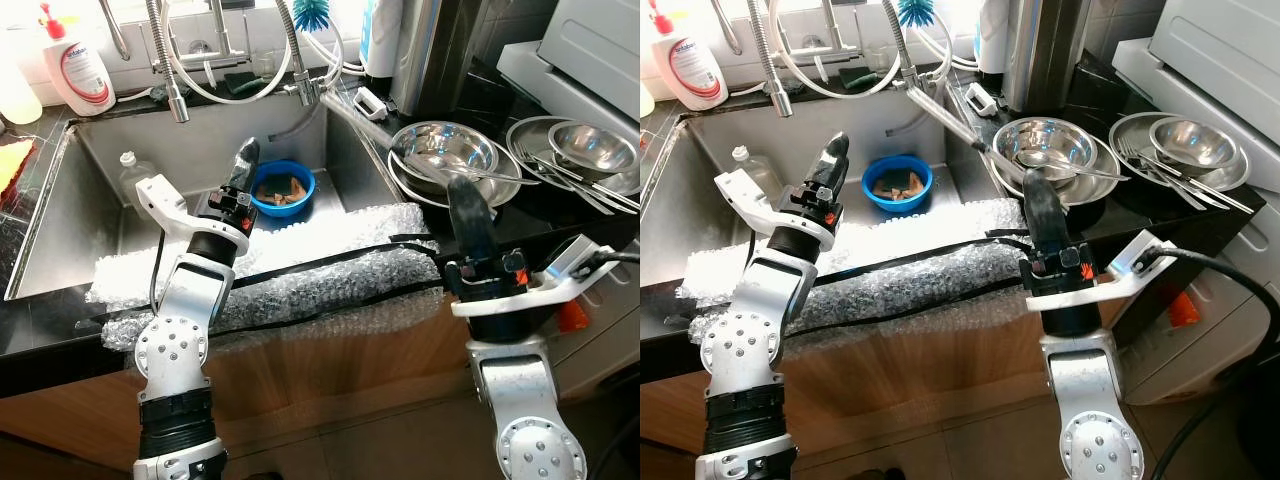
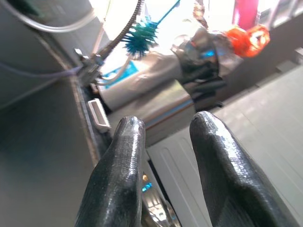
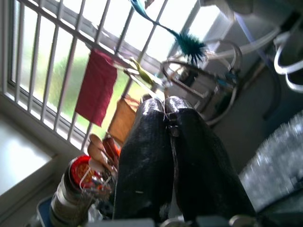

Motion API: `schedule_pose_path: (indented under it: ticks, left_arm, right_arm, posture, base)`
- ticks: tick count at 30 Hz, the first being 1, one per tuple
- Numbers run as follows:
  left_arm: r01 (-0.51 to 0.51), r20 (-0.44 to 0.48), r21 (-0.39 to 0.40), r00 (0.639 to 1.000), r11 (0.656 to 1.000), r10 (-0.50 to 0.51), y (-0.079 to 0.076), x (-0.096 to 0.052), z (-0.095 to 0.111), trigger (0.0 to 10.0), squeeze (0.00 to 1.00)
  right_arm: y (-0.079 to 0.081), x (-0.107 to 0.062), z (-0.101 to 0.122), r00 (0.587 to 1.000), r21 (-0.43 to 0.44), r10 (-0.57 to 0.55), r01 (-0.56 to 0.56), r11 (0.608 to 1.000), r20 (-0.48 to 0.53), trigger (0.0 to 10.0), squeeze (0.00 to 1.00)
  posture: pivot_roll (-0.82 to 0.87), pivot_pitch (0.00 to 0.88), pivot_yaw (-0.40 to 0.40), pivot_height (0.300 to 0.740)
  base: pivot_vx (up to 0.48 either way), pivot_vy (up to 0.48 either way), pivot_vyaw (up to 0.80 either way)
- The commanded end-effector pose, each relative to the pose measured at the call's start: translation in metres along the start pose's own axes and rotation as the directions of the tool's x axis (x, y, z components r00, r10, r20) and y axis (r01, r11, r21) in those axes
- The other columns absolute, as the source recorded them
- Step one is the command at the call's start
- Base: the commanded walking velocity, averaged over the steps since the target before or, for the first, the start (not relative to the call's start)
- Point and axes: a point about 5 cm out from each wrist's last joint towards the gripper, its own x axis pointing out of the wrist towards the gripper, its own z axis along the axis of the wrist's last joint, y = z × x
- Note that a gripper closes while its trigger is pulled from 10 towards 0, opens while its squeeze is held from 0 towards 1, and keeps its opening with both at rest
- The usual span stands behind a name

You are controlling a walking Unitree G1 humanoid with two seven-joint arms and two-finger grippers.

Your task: Kitchen organization

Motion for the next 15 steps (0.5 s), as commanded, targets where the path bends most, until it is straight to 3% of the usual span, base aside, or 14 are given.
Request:
schedule_pose_path:
  ticks: [1,3,9,15]
  left_arm:
    - [0.042,-0.034,0.001,0.999,0.999,-0.042,-0.007,-0.002,-0.004,10.0,0.00]
    - [0.071,-0.061,0.001,0.996,0.997,-0.071,-0.011,-0.003,-0.007,10.0,0.00]
    - [0.119,-0.177,0.098,0.979,0.988,-0.100,-0.015,-0.007,-0.022,10.0,0.00]
    - [0.130,-0.197,0.118,0.975,0.984,-0.105,-0.016,-0.007,-0.026,10.0,0.00]
  right_arm:
    - [0.003,0.000,-0.009,0.999,0.052,0.024,-0.022,0.998,-0.025,10.0,0.00]
    - [0.002,-0.002,-0.011,0.999,0.070,0.014,-0.011,0.997,-0.046,10.0,0.00]
    - [0.002,-0.002,-0.012,0.997,0.053,0.033,-0.029,0.998,-0.070,10.0,0.00]
    - [0.003,-0.002,-0.014,0.994,0.057,0.048,-0.043,0.997,-0.095,10.0,0.00]
  posture:
    - [-0.02,0.088,0.036,0.740]
    - [-0.02,0.086,0.036,0.740]
    - [-0.02,0.081,0.040,0.740]
    - [-0.02,0.081,0.040,0.740]
  base:
    - [0.000,0.000,0.00]
    - [0.000,0.000,0.00]
    - [0.000,0.000,0.00]
    - [0.000,0.000,0.00]
